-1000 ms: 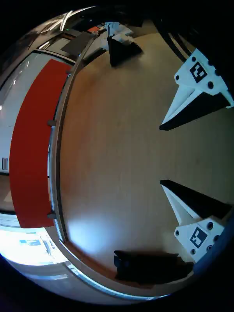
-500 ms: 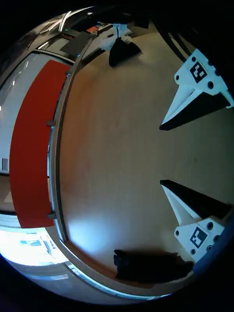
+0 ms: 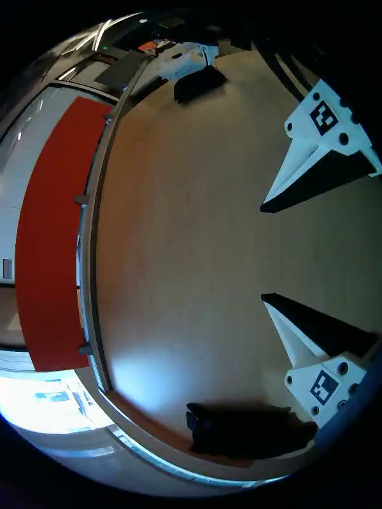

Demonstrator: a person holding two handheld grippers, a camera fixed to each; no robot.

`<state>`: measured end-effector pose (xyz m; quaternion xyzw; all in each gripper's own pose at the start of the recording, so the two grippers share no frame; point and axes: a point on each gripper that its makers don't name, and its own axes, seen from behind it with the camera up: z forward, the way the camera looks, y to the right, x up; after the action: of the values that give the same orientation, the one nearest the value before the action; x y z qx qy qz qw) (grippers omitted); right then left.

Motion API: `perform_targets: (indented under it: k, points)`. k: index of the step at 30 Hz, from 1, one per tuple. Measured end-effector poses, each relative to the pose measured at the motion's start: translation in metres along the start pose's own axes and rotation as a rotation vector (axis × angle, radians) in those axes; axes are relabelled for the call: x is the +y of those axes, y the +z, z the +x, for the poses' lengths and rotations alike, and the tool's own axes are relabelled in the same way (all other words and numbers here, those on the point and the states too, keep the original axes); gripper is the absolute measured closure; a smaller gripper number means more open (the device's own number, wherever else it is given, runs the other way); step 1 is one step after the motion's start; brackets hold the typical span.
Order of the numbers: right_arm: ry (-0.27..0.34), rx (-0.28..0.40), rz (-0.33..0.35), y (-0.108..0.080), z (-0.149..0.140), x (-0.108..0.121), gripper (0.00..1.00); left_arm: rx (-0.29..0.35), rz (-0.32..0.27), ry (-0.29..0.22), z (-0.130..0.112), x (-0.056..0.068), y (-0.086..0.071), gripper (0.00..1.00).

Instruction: Fold towel

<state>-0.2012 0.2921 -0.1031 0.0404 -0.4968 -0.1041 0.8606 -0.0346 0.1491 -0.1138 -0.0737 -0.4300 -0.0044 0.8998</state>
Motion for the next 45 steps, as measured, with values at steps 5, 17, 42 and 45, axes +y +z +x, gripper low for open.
perform_targets:
  k: [5,17,42,45]
  points:
    - [0.025,-0.02,-0.012,0.008,-0.006,0.001,0.98,-0.002,0.003,-0.005,-0.001,-0.001,0.0,0.06]
    - [0.054,-0.037,-0.028,0.015,-0.009,0.0,0.98,-0.003,0.005,-0.002,-0.001,-0.002,0.001,0.06]
    - [0.097,0.0,-0.032,0.007,-0.006,0.0,0.86,0.008,0.007,-0.001,0.004,-0.008,0.001,0.06]
    - [0.099,0.016,-0.033,0.001,-0.003,0.0,0.75,0.011,0.007,-0.001,0.004,-0.01,0.001,0.06]
